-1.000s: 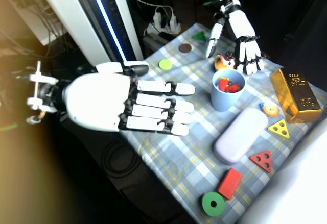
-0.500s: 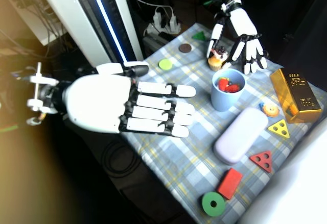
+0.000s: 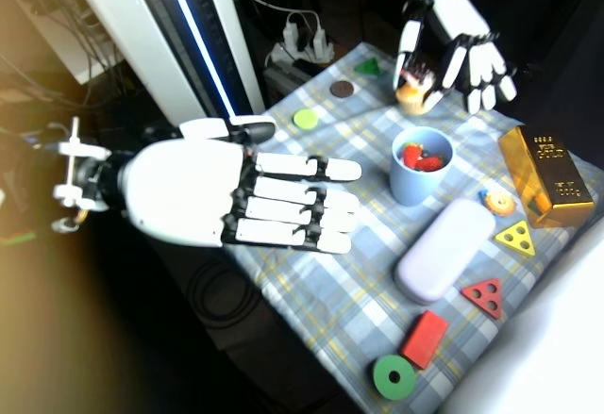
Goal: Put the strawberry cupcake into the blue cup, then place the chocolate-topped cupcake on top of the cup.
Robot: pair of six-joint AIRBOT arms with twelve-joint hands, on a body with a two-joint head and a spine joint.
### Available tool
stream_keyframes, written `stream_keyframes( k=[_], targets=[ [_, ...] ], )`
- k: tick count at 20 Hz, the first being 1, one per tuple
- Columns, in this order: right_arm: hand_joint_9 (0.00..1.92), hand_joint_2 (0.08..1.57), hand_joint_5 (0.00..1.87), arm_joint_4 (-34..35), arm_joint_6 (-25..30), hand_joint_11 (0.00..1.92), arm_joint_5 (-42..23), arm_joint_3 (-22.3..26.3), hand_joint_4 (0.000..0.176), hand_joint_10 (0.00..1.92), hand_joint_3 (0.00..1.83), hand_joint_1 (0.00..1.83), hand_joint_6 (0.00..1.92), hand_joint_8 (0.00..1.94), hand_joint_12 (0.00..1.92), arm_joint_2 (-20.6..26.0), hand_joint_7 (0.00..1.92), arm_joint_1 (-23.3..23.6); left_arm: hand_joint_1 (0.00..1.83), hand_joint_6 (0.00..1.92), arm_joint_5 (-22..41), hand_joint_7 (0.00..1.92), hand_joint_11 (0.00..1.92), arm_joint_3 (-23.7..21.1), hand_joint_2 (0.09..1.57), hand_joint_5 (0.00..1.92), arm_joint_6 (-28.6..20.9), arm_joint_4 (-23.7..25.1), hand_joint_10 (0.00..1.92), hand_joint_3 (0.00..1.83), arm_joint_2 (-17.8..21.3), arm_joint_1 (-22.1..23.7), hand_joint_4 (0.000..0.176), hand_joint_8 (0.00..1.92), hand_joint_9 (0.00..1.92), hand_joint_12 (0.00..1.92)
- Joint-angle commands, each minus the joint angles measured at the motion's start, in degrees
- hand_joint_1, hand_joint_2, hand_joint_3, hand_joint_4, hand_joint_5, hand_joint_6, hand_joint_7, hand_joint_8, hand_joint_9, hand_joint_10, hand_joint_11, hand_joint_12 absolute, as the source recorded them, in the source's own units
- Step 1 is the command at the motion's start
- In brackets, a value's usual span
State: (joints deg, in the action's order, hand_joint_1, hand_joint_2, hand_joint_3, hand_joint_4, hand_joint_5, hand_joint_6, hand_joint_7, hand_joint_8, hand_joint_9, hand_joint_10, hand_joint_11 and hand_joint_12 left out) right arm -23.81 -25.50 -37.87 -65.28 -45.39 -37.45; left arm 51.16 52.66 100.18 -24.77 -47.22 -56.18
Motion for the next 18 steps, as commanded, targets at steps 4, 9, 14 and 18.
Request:
stream_keyframes(
  k=[4, 9, 14, 18],
  targets=[
    [0.1, 1.09, 0.0, 2.2, 0.2, 0.0, -5.9, -0.4, 0.045, 0.0, 0.0, 0.02, 0.0, 0.0, 0.29, -0.5, 0.13, 0.6, 1.03, 0.9, 7.7, 0.46, 0.0, 0.6, 1.09, 1.03, -0.4, 2.7, 0.0, 0.0, 0.8, 3.4, 0.176, 0.0, 0.24, 0.0],
    [0.11, 1.06, 0.0, 2.2, 0.2, 0.0, -5.9, -0.5, 0.041, 0.0, 0.0, 0.0, 0.0, 0.0, 0.32, -0.6, 0.14, 0.6, 1.05, 0.81, 5.2, 0.46, 0.0, 3.7, 1.06, 1.08, -0.4, 4.5, 0.0, 0.0, -1.6, 8.2, 0.176, 0.0, 0.27, 0.0],
    [0.11, 1.05, 0.0, 2.2, 0.2, 0.0, -5.9, -0.5, 0.039, 0.01, 0.0, 0.02, 0.0, 0.0, 0.28, -0.6, 0.15, 0.5, 1.05, 0.82, 3.3, 0.45, 0.0, 6.2, 1.07, 1.07, -0.4, 7.2, 0.0, 0.0, -3.9, 13.3, 0.176, 0.0, 0.24, 0.0],
    [0.14, 1.05, 0.0, 2.2, 0.2, 0.0, -5.9, -0.5, 0.04, 0.01, 0.0, 0.0, 0.0, 0.01, 0.42, -0.6, 0.18, 0.5, 1.03, 0.85, 1.0, 0.45, 0.0, 8.5, 1.08, 1.05, -0.4, 9.7, 0.01, 0.0, -6.2, 17.2, 0.176, 0.0, 0.23, 0.0]
  ],
)
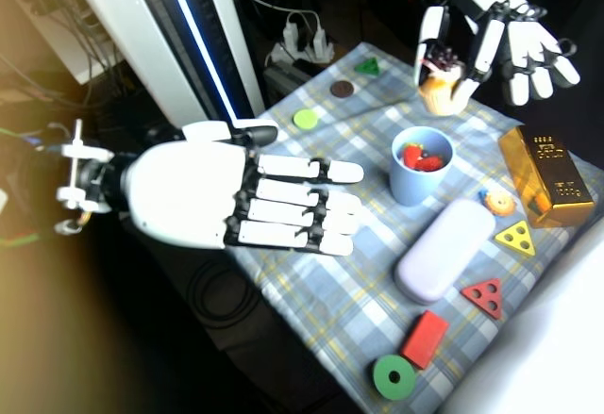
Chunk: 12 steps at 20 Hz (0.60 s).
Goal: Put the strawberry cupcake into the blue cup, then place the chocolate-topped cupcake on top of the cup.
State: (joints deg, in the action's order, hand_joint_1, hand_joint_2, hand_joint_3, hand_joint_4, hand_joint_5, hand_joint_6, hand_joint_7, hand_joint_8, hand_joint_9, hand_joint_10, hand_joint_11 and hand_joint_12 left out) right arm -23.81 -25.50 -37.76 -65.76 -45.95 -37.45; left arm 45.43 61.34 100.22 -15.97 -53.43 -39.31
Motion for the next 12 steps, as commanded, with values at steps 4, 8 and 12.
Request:
stream_keyframes(
  k=[4, 8, 12],
  targets=[
    [0.13, 1.04, 0.01, 2.2, 0.2, 0.0, -6.0, 0.0, 0.041, 0.0, 0.0, 0.0, 0.0, 0.0, 0.45, -0.1, 0.18, 0.5, 1.04, 0.86, 5.1, 0.44, 0.0, 2.1, 1.07, 1.05, -0.4, 2.9, 0.01, 0.0, -2.3, 4.0, 0.176, 0.0, 0.24, 0.0],
    [0.13, 1.01, 0.01, 2.2, 0.2, 0.0, -6.2, -0.1, 0.044, 0.0, 0.0, 0.0, 0.0, 0.0, 0.44, 0.0, 0.18, 0.5, 1.05, 0.8, 4.8, 0.47, 0.0, 4.1, 1.06, 1.09, -0.4, 3.1, 0.0, 0.0, -4.8, 6.2, 0.176, 0.0, 0.25, 0.0],
    [0.15, 1.0, 0.03, 2.0, 0.2, 0.0, -6.5, 0.0, 0.035, 0.01, 0.0, 0.0, 0.0, 0.0, 0.5, 0.0, 0.2, 0.6, 1.07, 0.7, 4.9, 0.52, 0.0, 6.1, 1.04, 1.14, -0.4, 3.1, 0.0, 0.0, -7.1, 6.6, 0.176, 0.01, 0.27, 0.0]
  ],
)
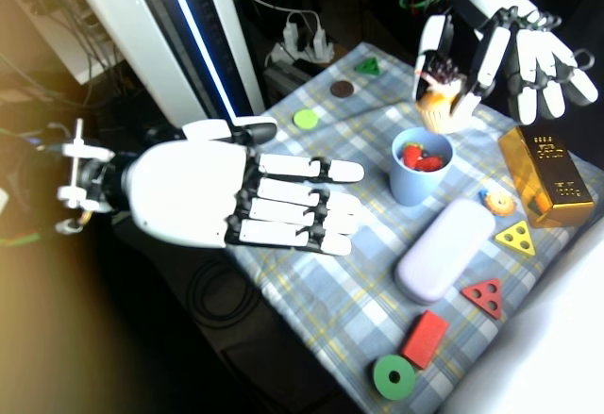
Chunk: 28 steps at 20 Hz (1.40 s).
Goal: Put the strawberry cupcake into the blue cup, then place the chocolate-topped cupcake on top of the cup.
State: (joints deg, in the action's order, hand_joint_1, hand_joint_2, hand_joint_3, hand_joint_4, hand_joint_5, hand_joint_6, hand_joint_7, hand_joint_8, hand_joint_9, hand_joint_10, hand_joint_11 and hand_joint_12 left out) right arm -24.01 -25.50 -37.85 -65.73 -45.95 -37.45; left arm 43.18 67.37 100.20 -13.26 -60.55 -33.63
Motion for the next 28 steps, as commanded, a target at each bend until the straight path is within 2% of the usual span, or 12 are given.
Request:
stream_keyframes(
  k=[1, 8, 9, 14, 16, 20, 22, 23, 24, 25, 26, 28],
  targets=[
    [0.15, 1.0, 0.03, 2.2, 0.2, 0.0, -6.6, -0.1, 0.035, 0.01, 0.0, 0.0, 0.0, 0.0, 0.5, 0.1, 0.2, 0.6, 1.07, 0.7, 7.1, 0.52, 0.0, 0.4, 1.04, 1.14, -0.4, 0.4, 0.0, 0.0, -0.3, 1.0, 0.176, 0.01, 0.27, 0.0],
    [0.18, 0.98, 0.05, 2.1, 0.2, 0.0, -7.1, 0.1, 0.03, 0.0, 0.0, 0.0, 0.0, 0.0, 0.59, 0.0, 0.2, 0.6, 1.06, 0.72, 7.6, 0.5, 0.0, 1.4, 1.04, 1.13, -0.5, 0.2, 0.0, 0.0, -2.4, 0.9, 0.176, 0.0, 0.23, 0.0],
    [0.17, 0.99, 0.04, 2.1, 0.2, 0.0, -7.1, 0.1, 0.045, 0.0, 0.01, 0.0, 0.0, 0.0, 0.56, -0.1, 0.18, 0.6, 1.05, 0.77, 7.6, 0.49, 0.0, 1.4, 1.05, 1.1, -0.5, 0.0, 0.0, 0.0, -2.4, 0.7, 0.176, 0.0, 0.24, 0.0],
    [0.18, 1.01, 0.05, 2.1, 0.2, 0.0, -7.2, 0.1, 0.022, 0.0, 0.0, 0.0, 0.0, 0.0, 0.69, 0.1, 0.18, 0.6, 1.04, 0.83, 7.9, 0.49, 0.0, 1.6, 1.07, 1.07, -0.5, -0.9, 0.0, 0.0, -2.6, 0.4, 0.176, 0.0, 0.24, 0.0],
    [0.18, 1.0, 0.05, 2.1, 0.2, 0.0, -7.2, 0.1, 0.035, 0.0, 0.0, 0.0, 0.0, 0.0, 0.7, 0.0, 0.17, 0.6, 1.03, 0.87, 7.9, 0.48, 0.0, 1.7, 1.08, 1.04, -0.5, -0.8, 0.0, 0.0, -2.8, 0.5, 0.176, 0.0, 0.23, 0.0],
    [0.18, 1.01, 0.05, 2.0, 0.2, 0.0, -7.2, 0.0, 0.019, 0.01, 0.0, 0.0, 0.0, 0.0, 0.66, -0.2, 0.17, 0.6, 1.04, 0.84, 7.7, 0.49, 0.0, 1.6, 1.07, 1.06, -0.5, -0.4, 0.0, 0.0, -3.0, 0.8, 0.176, 0.0, 0.25, 0.0],
    [0.18, 1.0, 0.04, 2.0, 0.2, 0.0, -7.2, 0.0, 0.037, 0.01, 0.0, 0.0, 0.0, 0.01, 0.67, -0.2, 0.18, 0.6, 1.04, 0.86, 7.6, 0.48, 0.0, 1.6, 1.08, 1.05, -0.4, -0.2, 0.0, 0.0, -3.0, 0.8, 0.176, 0.0, 0.25, 0.0],
    [0.18, 1.01, 0.05, 2.0, 0.2, 0.0, -7.2, 0.0, 0.024, 0.01, 0.0, 0.0, 0.0, 0.0, 0.67, -0.2, 0.17, 0.6, 1.03, 0.91, 7.6, 0.48, 0.0, 1.6, 1.09, 1.02, -0.4, -0.2, 0.0, 0.0, -3.0, 0.8, 0.176, 0.0, 0.26, 0.0],
    [0.17, 1.01, 0.05, 2.0, 0.2, 0.0, -7.2, 0.0, 0.024, 0.0, 0.0, 0.0, 0.0, 0.0, 0.65, -0.2, 0.17, 0.6, 0.91, 0.35, 7.5, 0.46, 0.0, 1.6, 1.04, 0.88, -0.4, -0.2, 0.01, 0.0, -3.0, 0.7, 0.091, 0.01, 0.25, 0.0],
    [0.17, 1.0, 0.05, 2.0, 0.2, 0.0, -7.2, 0.0, 0.037, 0.0, 0.0, 0.0, 0.0, 0.0, 0.65, -0.2, 0.16, 0.6, 0.89, 0.12, 7.5, 0.46, 0.0, 1.7, 1.02, 0.88, -0.4, -0.2, 0.0, 0.0, -3.0, 0.7, 0.072, 0.0, 0.25, 0.0],
    [0.18, 1.0, 0.05, 2.0, 0.2, 0.01, -7.2, 0.0, 0.036, 0.0, 0.0, 0.0, 0.0, 0.0, 0.66, -0.2, 0.16, 0.6, 0.87, 0.04, 7.5, 0.45, 0.0, 1.7, 1.01, 0.83, -0.4, -0.2, 0.0, 0.0, -3.0, 0.7, 0.088, 0.0, 0.25, 0.0],
    [0.18, 1.0, 0.05, 2.0, 0.2, 0.0, -7.2, 0.0, 0.027, 0.0, 0.0, 0.0, 0.0, 0.0, 0.66, -0.3, 0.17, 0.6, 0.92, 0.0, 7.4, 0.44, 0.0, 1.7, 0.96, 0.72, -0.5, -0.2, 0.0, 0.0, -3.0, 0.7, 0.091, 0.0, 0.25, 0.0]
  ],
)
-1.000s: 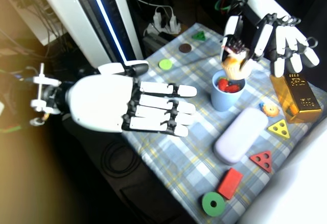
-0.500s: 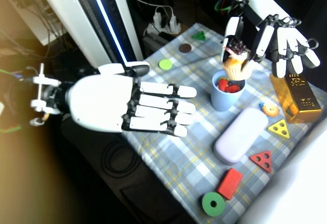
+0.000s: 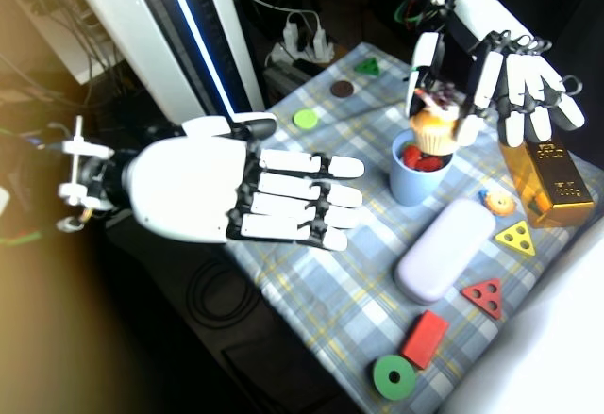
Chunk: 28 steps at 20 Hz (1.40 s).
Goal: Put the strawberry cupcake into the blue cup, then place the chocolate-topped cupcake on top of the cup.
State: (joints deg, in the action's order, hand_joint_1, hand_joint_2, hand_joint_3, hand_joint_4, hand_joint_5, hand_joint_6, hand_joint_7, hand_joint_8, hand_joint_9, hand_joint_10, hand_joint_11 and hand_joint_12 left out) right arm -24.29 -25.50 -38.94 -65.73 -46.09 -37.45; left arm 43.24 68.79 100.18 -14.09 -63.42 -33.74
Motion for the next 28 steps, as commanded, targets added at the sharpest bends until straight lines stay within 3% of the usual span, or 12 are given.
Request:
stream_keyframes(
  k=[1, 14, 16, 17, 18, 20, 21, 22, 23, 25, 27, 28],
  targets=[
    [0.19, 1.0, 0.05, 2.3, 0.2, 0.01, -6.1, 0.0, 0.032, 0.01, 0.0, 0.0, 0.0, 0.0, 0.66, -0.1, 0.17, 0.6, 0.91, 0.0, 7.4, 0.44, 0.0, 0.2, 0.94, 0.69, -0.4, 0.6, 0.0, 0.0, -0.1, 0.9, 0.093, 0.0, 0.25, 0.0],
    [0.15, 0.99, 0.04, 2.3, 0.2, 0.02, -6.1, -0.2, 0.039, 0.01, 0.0, 0.0, 0.01, 0.01, 0.45, -0.4, 0.16, 0.6, 0.89, 0.0, 7.1, 0.42, 0.0, -0.3, 0.91, 0.61, -0.4, 0.6, 0.0, 0.0, 0.6, 0.7, 0.09, 0.0, 0.23, 0.0],
    [0.15, 1.0, 0.03, 2.5, 0.2, 0.03, -6.1, -0.3, 0.045, 0.01, 0.0, 0.0, 0.0, 0.0, 0.45, -0.5, 0.15, 0.6, 0.69, 0.0, 6.8, 0.39, 0.0, -0.8, 0.94, 0.47, -0.4, 0.9, 0.0, 0.01, 1.4, 0.7, 0.097, 0.0, 0.22, 0.0],
    [0.11, 0.98, 0.01, 2.7, 0.2, 0.0, -6.1, -0.3, 0.065, 0.0, 0.0, 0.0, 0.0, 0.0, 0.41, -0.5, 0.12, 0.6, 0.3, 0.0, 6.7, 0.29, 0.0, -1.1, 0.98, 0.31, -0.4, 0.9, 0.0, 0.03, 2.1, 0.7, 0.089, 0.0, 0.15, 0.0],
    [0.12, 0.95, 0.0, 2.9, 0.2, 0.0, -6.1, -0.3, 0.075, 0.0, 0.0, 0.0, 0.0, 0.0, 0.37, -0.5, 0.12, 0.6, 0.06, 0.0, 6.7, 0.18, 0.0, -1.6, 0.89, 0.16, -0.4, 1.0, 0.0, 0.0, 3.0, 0.5, 0.109, 0.0, 0.06, 0.0],
    [0.04, 0.92, 0.0, 3.3, 0.2, 0.0, -6.1, -0.3, 0.1, 0.01, 0.0, 0.0, 0.0, 0.0, 0.17, -0.5, 0.06, 0.5, 0.0, 0.0, 6.6, 0.02, 0.0, -2.5, 0.8, 0.01, -0.4, 0.5, 0.0, 0.0, 5.0, -0.5, 0.13, 0.0, 0.0, 0.0],
    [0.01, 0.92, 0.0, 6.2, -3.2, 0.0, -6.1, 0.6, 0.088, 0.0, 0.0, 0.0, 0.0, 0.0, 0.03, -0.6, 0.01, -0.2, 0.0, 0.0, 6.8, 0.0, 0.0, -3.2, 0.81, 0.0, -0.4, -0.9, 0.0, 0.0, 6.4, -2.2, 0.13, 0.0, 0.0, 0.0],
    [0.0, 0.92, 0.0, 9.3, -8.2, 0.0, -6.1, 2.1, 0.101, 0.0, 0.0, 0.0, 0.0, 0.0, 0.01, 0.0, 0.0, -1.1, 0.0, 0.0, 7.0, 0.0, 0.0, -3.8, 0.79, 0.0, -0.4, -2.1, 0.0, 0.0, 7.0, -3.6, 0.108, 0.0, 0.0, 0.0],
    [0.0, 0.92, 0.0, 12.0, -13.0, 0.0, -6.4, 3.3, 0.088, 0.0, 0.0, 0.0, 0.0, 0.0, 0.0, 0.4, 0.0, -2.2, 0.0, 0.0, 7.5, 0.0, 0.0, -4.4, 0.75, 0.0, -0.4, -3.2, 0.0, 0.0, 7.6, -4.9, 0.112, 0.0, 0.0, 0.0],
    [0.0, 0.88, 0.0, 17.0, -19.6, 0.0, -8.4, 4.9, 0.135, 0.0, 0.0, 0.0, 0.0, 0.0, 0.0, 0.6, 0.0, -4.9, 0.0, 0.0, 10.1, 0.0, 0.0, -6.5, 0.72, 0.0, -0.4, -6.2, 0.0, 0.0, 9.4, -8.8, 0.12, 0.0, 0.0, 0.0],
    [0.0, 0.86, 0.0, 21.1, -20.6, 0.0, -11.6, 5.5, 0.143, 0.0, 0.0, 0.0, 0.0, 0.0, 0.0, 1.3, 0.0, -8.3, 0.0, 0.0, 15.4, 0.0, 0.0, -9.6, 0.78, 0.0, -0.3, -10.2, 0.0, 0.0, 11.7, -13.9, 0.044, 0.0, 0.0, 0.0],
    [0.0, 0.86, 0.0, 22.2, -20.6, 0.0, -12.5, 5.7, 0.133, 0.0, 0.0, 0.0, 0.0, 0.0, 0.0, 1.7, 0.0, -9.5, 0.0, 0.0, 17.0, 0.0, 0.0, -10.8, 0.78, 0.0, 0.0, -11.3, 0.0, 0.0, 12.5, -15.3, 0.077, 0.0, 0.0, 0.0]
  ],
)
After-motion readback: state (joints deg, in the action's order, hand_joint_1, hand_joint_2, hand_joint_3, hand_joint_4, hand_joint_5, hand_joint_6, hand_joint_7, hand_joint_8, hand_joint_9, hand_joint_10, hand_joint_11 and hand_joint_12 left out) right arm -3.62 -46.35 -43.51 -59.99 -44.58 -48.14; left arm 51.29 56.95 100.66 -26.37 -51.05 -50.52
